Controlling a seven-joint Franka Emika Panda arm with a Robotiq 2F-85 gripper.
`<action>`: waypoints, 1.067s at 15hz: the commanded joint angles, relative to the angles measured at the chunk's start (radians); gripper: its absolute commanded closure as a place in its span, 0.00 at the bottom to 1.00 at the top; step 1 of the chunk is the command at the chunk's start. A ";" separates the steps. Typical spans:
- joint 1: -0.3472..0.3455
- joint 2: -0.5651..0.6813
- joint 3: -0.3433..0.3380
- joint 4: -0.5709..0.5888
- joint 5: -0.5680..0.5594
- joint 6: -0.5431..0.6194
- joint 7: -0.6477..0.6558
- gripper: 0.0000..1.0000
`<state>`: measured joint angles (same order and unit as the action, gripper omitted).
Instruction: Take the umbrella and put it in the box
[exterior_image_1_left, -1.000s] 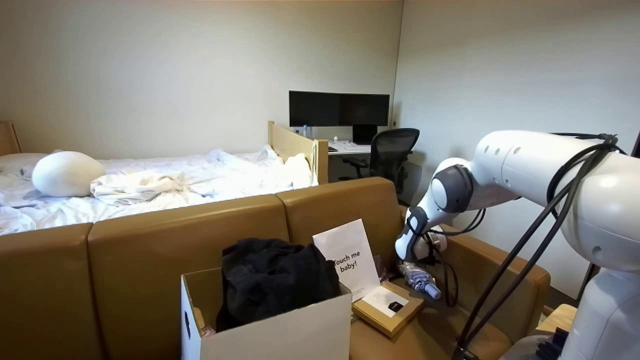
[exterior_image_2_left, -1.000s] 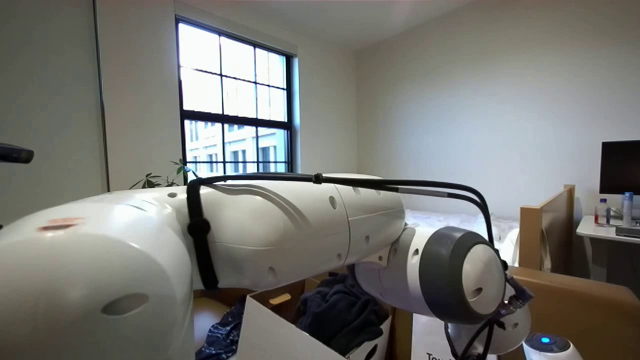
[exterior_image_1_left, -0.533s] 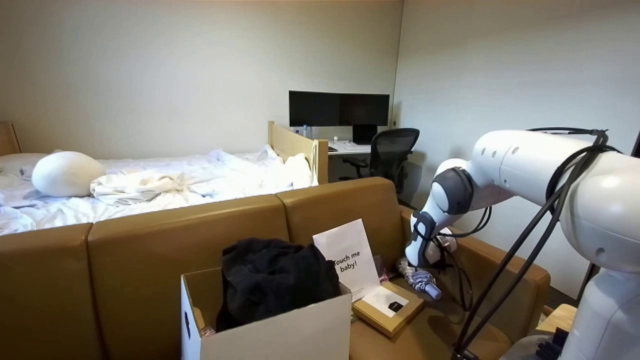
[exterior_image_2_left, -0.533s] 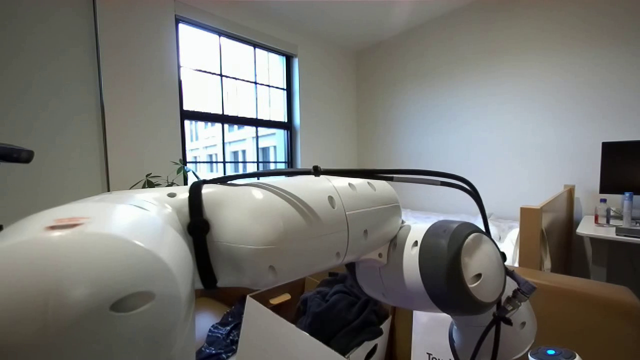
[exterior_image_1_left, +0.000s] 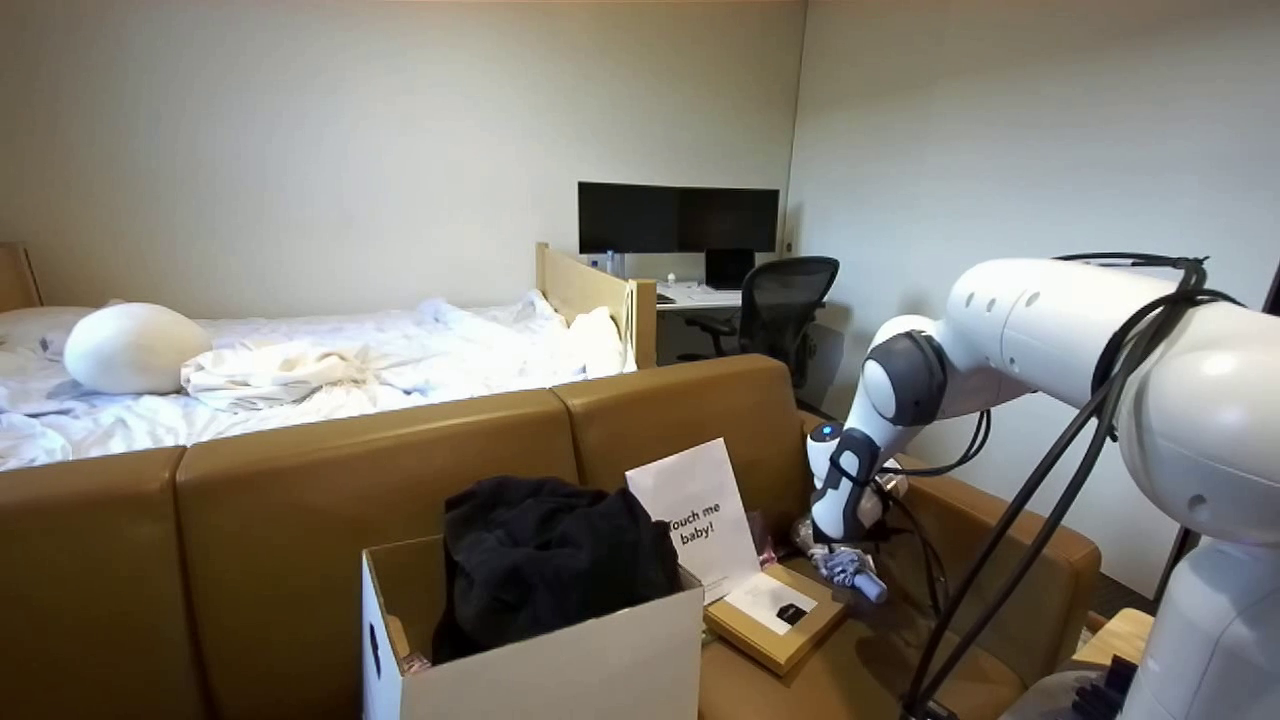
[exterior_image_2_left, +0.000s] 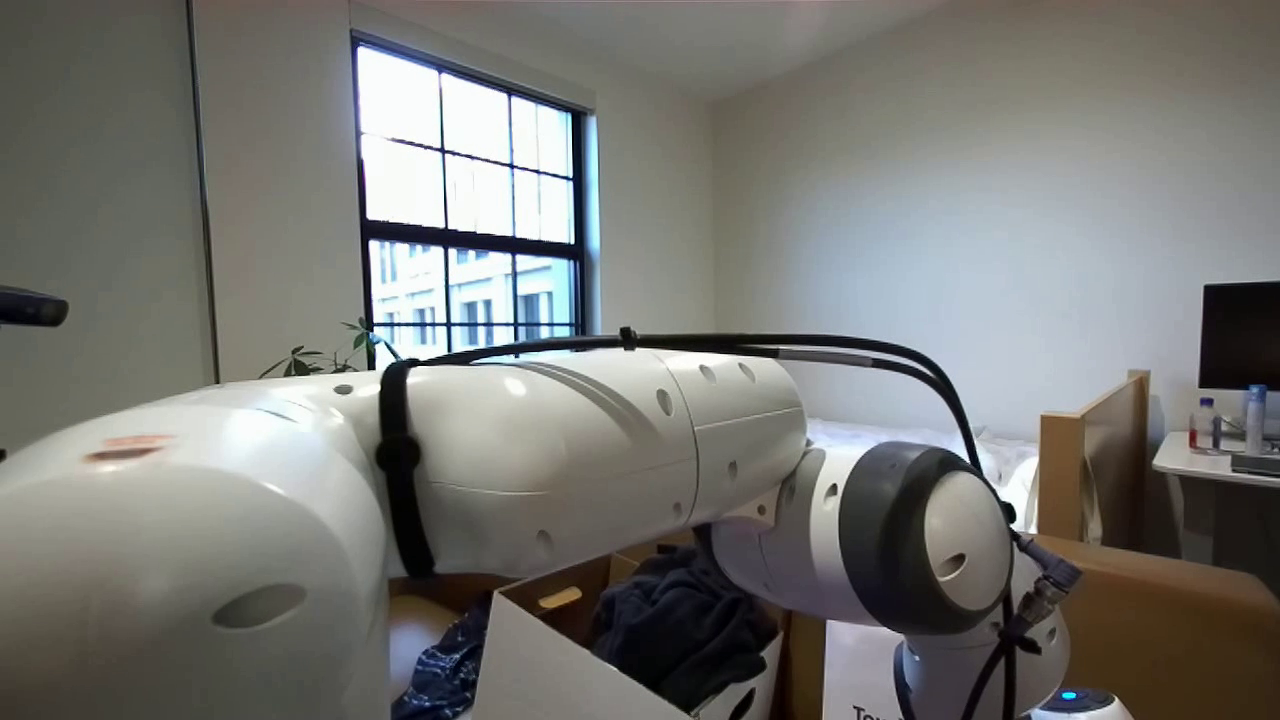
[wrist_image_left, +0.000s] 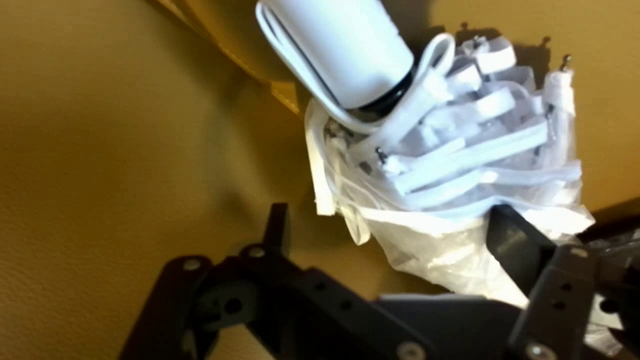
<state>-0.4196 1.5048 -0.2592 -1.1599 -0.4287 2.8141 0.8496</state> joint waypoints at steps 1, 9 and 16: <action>-0.076 -0.002 0.118 0.023 -0.066 -0.101 -0.065 0.00; -0.093 -0.006 0.155 0.029 0.025 -0.203 -0.233 0.26; -0.103 -0.008 0.168 0.034 -0.017 -0.220 -0.230 0.72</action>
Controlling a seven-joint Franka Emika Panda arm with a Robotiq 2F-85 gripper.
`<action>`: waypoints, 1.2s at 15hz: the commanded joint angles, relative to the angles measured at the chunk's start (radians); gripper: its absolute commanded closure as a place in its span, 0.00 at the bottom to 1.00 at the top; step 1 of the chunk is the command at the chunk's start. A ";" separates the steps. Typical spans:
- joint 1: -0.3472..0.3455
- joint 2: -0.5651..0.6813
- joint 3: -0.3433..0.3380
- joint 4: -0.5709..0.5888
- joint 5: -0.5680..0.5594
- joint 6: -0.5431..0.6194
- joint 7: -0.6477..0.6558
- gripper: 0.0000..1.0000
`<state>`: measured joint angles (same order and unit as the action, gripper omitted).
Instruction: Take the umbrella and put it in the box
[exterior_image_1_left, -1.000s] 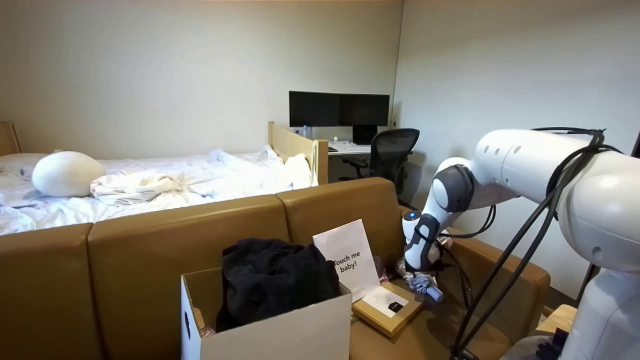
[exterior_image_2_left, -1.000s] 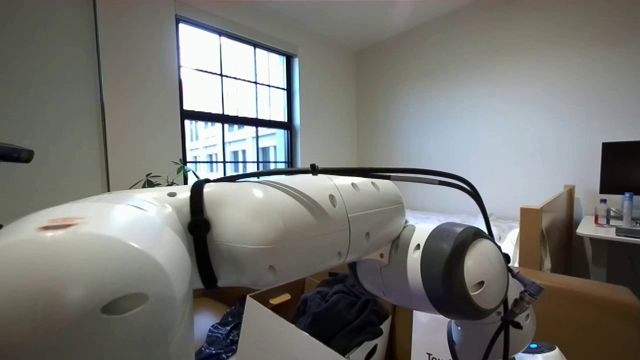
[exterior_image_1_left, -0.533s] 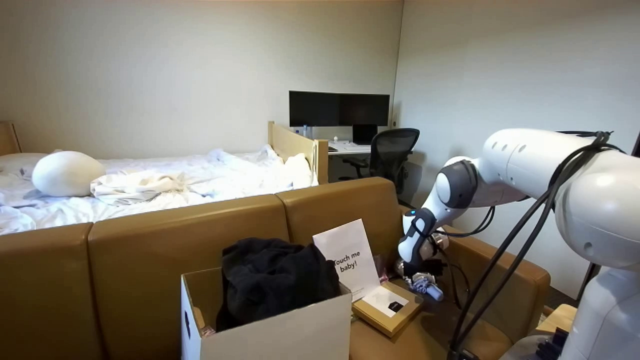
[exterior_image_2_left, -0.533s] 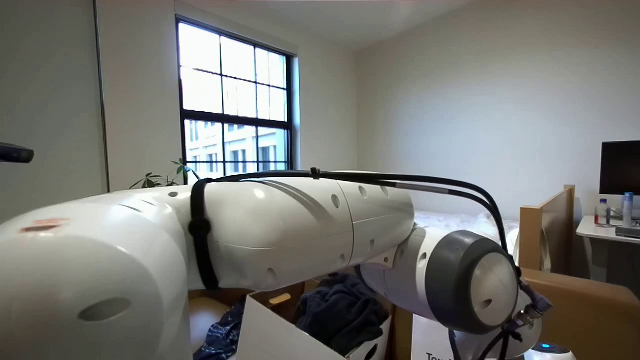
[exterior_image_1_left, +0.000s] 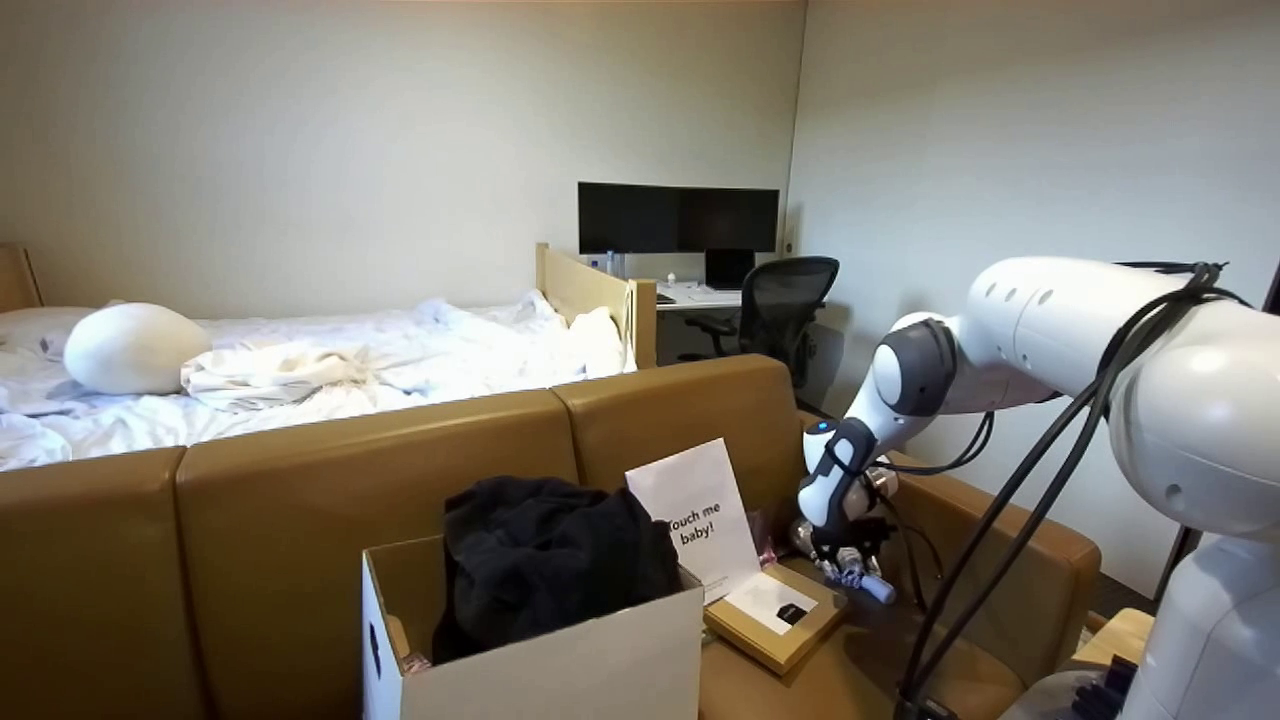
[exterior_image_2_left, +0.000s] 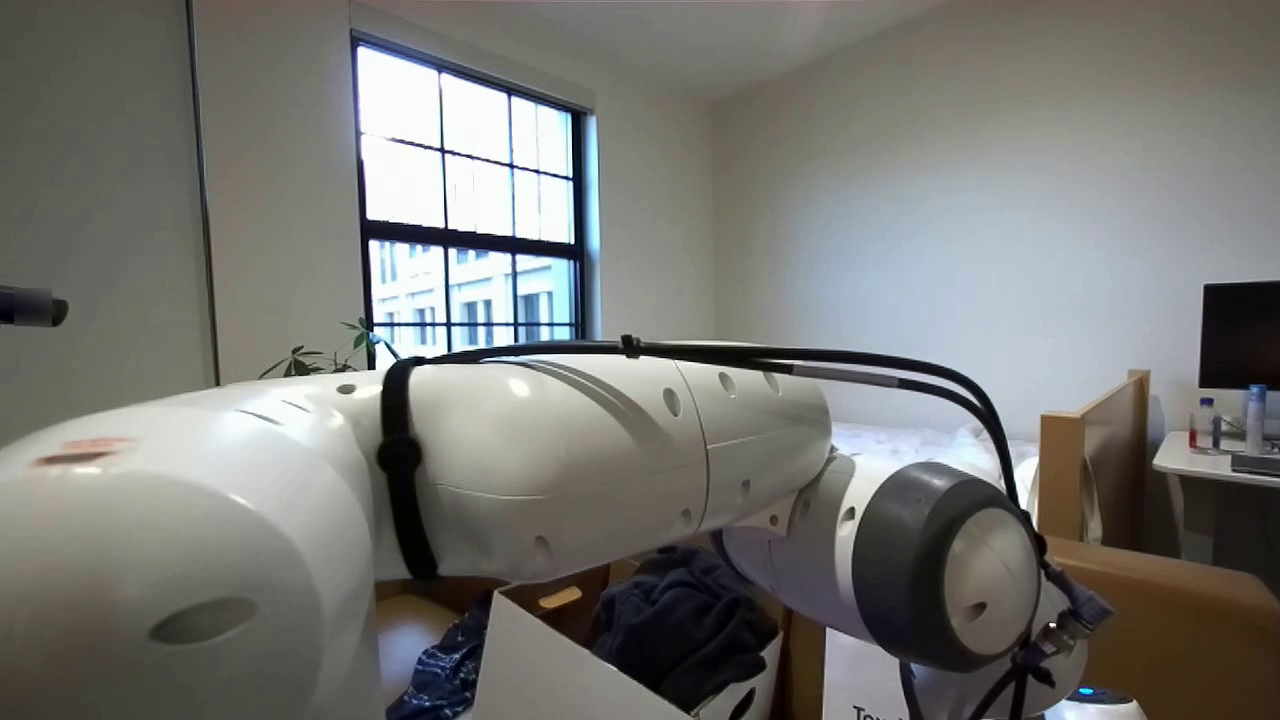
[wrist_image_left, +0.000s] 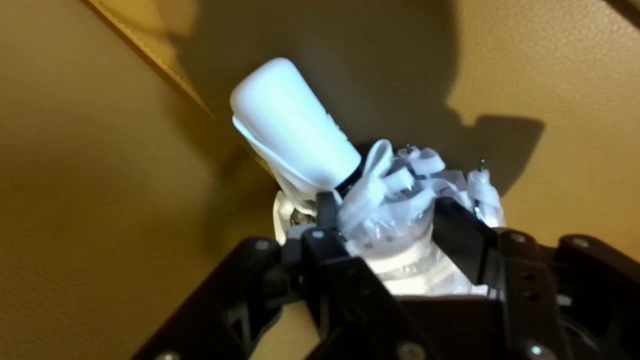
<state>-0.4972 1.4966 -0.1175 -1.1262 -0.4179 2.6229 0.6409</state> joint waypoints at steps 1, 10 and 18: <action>-0.027 -0.002 0.027 -0.001 -0.031 -0.031 -0.020 0.78; -0.027 -0.004 0.001 -0.006 -0.013 0.001 -0.023 0.93; 0.009 -0.004 -0.056 -0.092 -0.037 0.125 0.015 0.93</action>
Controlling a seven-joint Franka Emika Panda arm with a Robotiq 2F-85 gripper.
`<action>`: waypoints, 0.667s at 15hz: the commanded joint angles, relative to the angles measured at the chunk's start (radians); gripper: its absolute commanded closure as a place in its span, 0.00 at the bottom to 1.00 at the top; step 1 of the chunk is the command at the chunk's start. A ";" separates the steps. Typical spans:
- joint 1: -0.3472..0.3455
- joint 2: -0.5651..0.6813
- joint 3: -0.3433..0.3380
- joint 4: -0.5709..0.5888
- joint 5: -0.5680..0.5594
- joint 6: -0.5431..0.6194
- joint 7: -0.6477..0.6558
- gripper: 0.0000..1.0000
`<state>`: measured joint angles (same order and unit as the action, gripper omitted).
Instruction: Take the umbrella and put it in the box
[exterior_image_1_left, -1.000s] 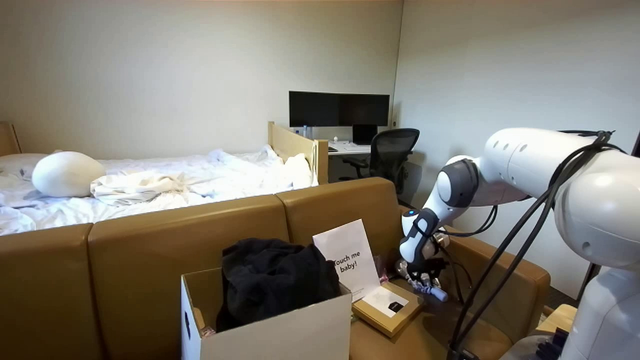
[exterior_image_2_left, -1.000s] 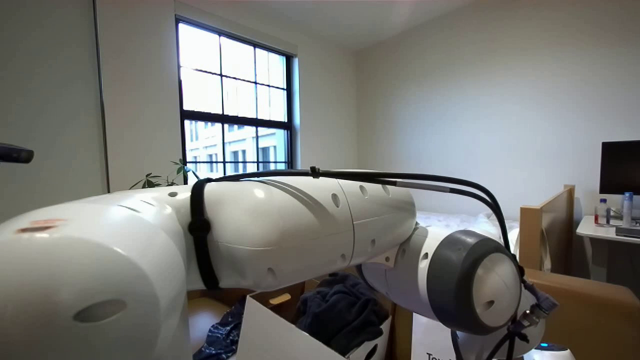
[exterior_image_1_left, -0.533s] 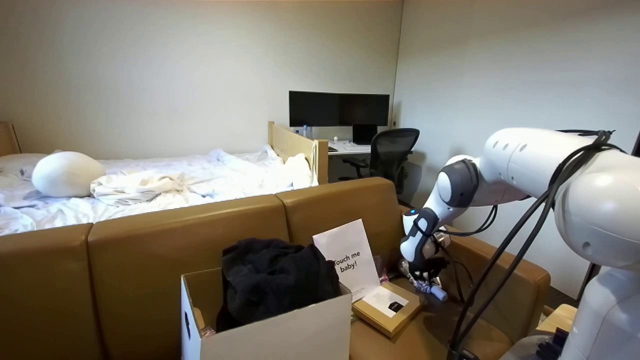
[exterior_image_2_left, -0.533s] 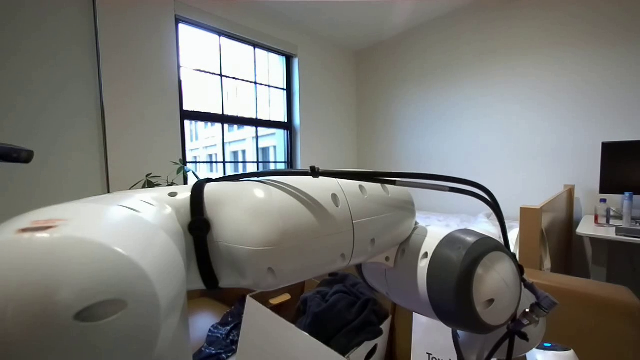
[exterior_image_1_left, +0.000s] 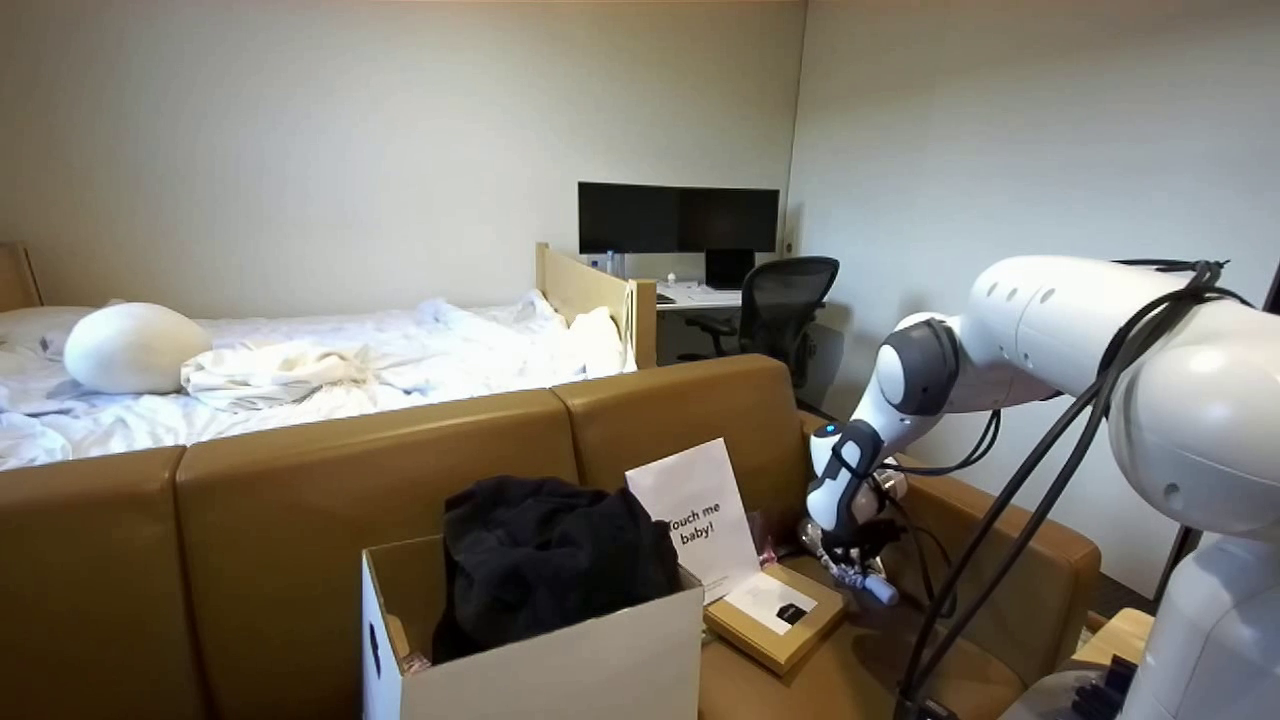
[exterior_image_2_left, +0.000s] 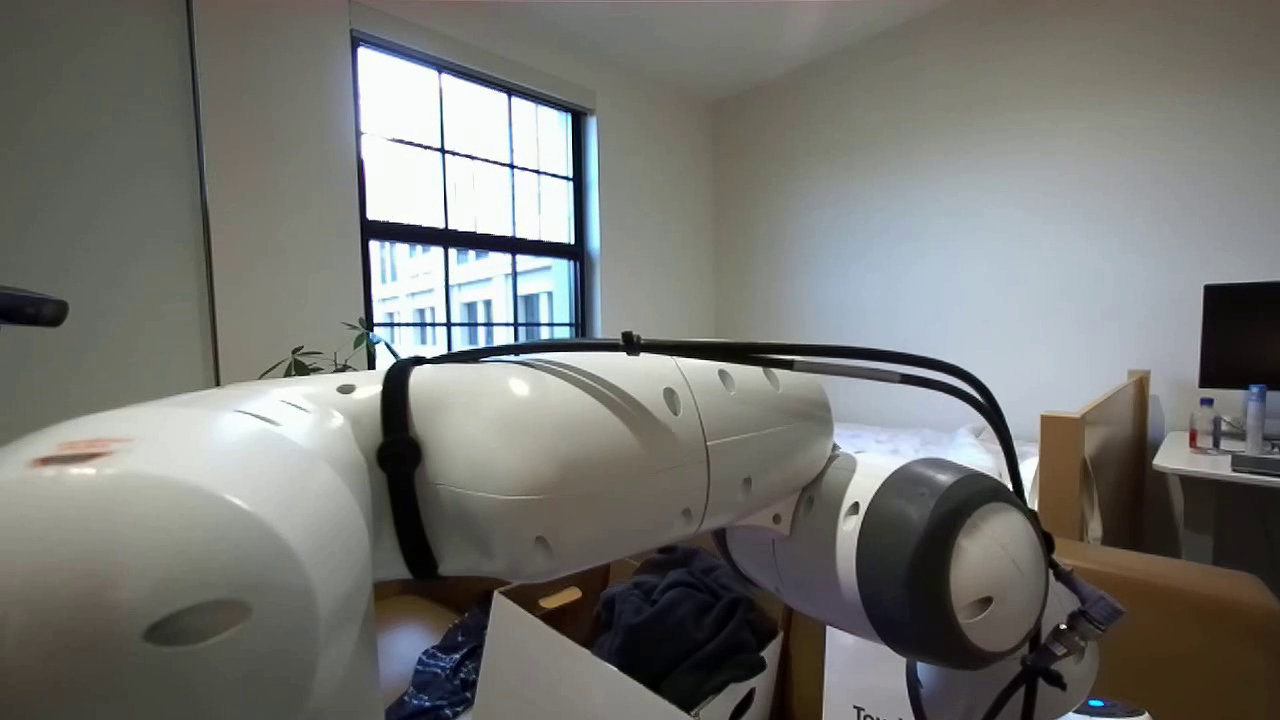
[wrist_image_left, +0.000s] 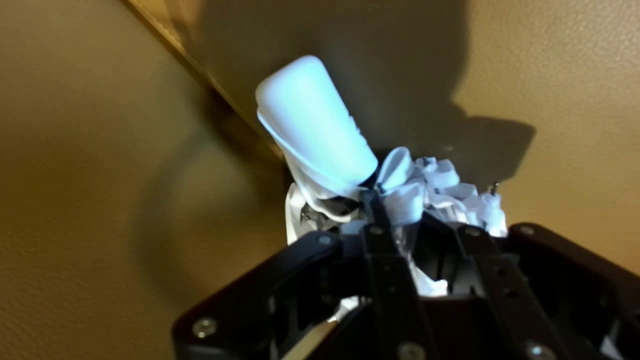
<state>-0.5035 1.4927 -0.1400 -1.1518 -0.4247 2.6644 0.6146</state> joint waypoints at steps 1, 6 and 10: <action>0.028 0.000 -0.050 -0.079 -0.038 0.106 0.049 0.93; 0.163 -0.056 -0.207 -0.273 -0.036 0.338 0.127 0.93; 0.314 -0.114 -0.359 -0.474 -0.029 0.538 0.243 0.93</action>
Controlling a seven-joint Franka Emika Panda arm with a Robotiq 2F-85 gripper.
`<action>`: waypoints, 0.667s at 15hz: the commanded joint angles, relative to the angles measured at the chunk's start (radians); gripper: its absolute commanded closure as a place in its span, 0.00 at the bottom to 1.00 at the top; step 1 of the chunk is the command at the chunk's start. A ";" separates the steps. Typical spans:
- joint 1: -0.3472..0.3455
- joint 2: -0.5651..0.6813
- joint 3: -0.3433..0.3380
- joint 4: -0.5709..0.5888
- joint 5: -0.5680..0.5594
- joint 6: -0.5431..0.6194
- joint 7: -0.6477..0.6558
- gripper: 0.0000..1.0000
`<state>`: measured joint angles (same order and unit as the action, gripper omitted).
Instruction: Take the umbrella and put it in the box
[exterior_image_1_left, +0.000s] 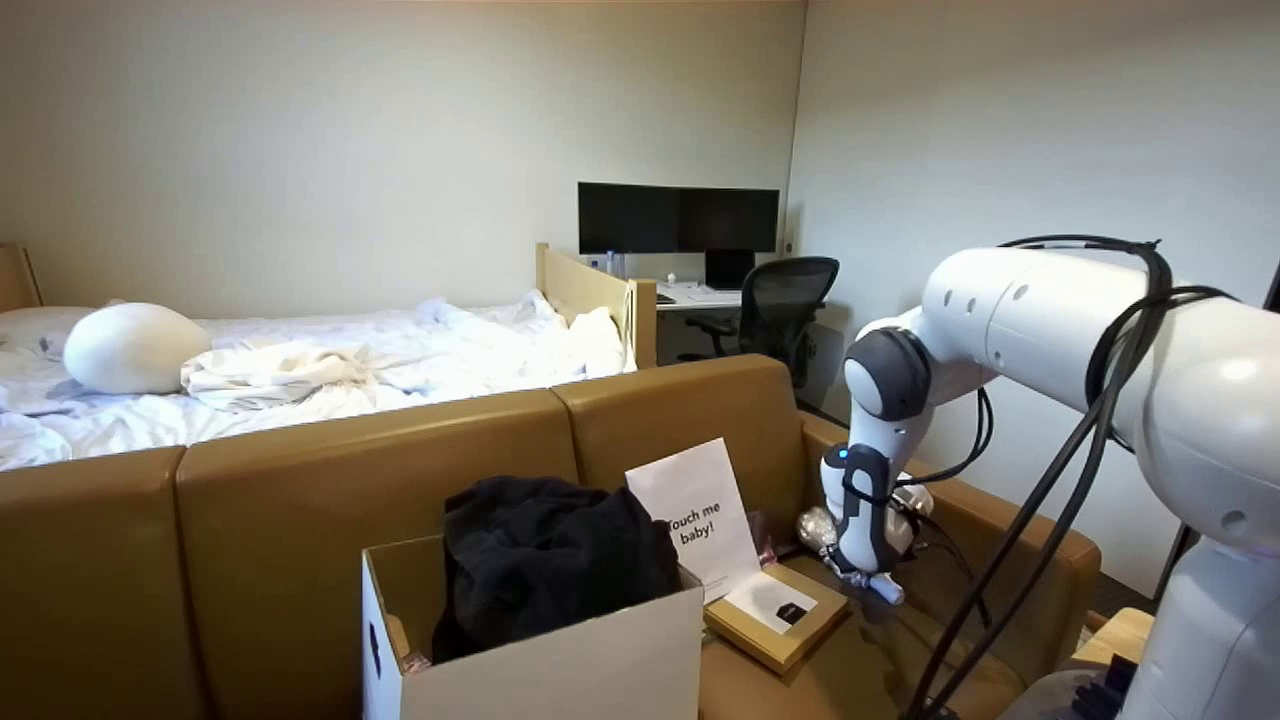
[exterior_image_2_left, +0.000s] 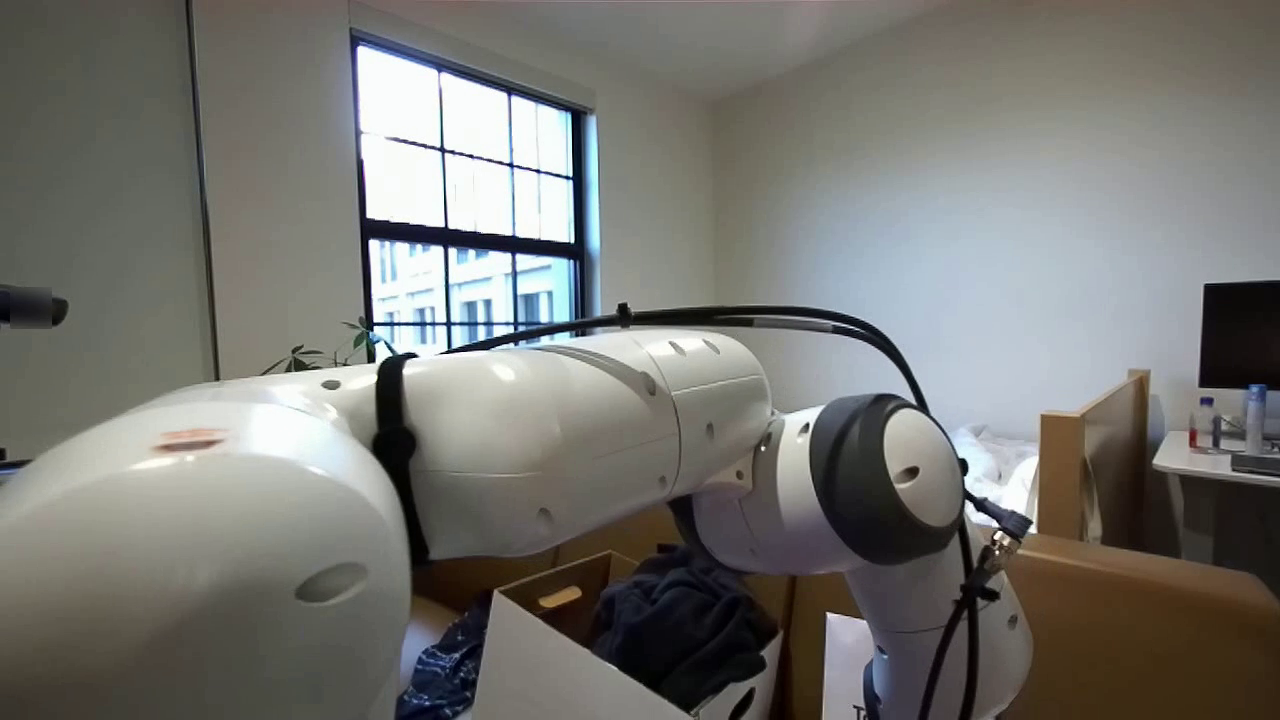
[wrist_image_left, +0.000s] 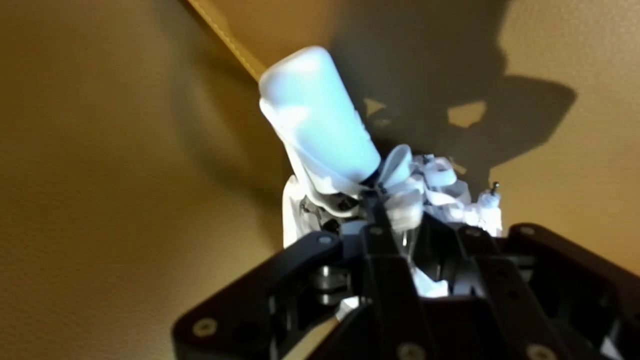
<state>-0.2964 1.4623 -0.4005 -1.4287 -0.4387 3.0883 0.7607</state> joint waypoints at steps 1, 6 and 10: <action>0.148 -0.094 -0.137 -0.244 -0.011 0.149 0.122 0.93; 0.351 -0.162 -0.283 -0.485 0.015 0.286 0.256 0.93; 0.530 -0.219 -0.390 -0.686 0.012 0.315 0.313 0.94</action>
<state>0.0988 1.3209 -0.7067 -1.9173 -0.4341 3.3594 1.0268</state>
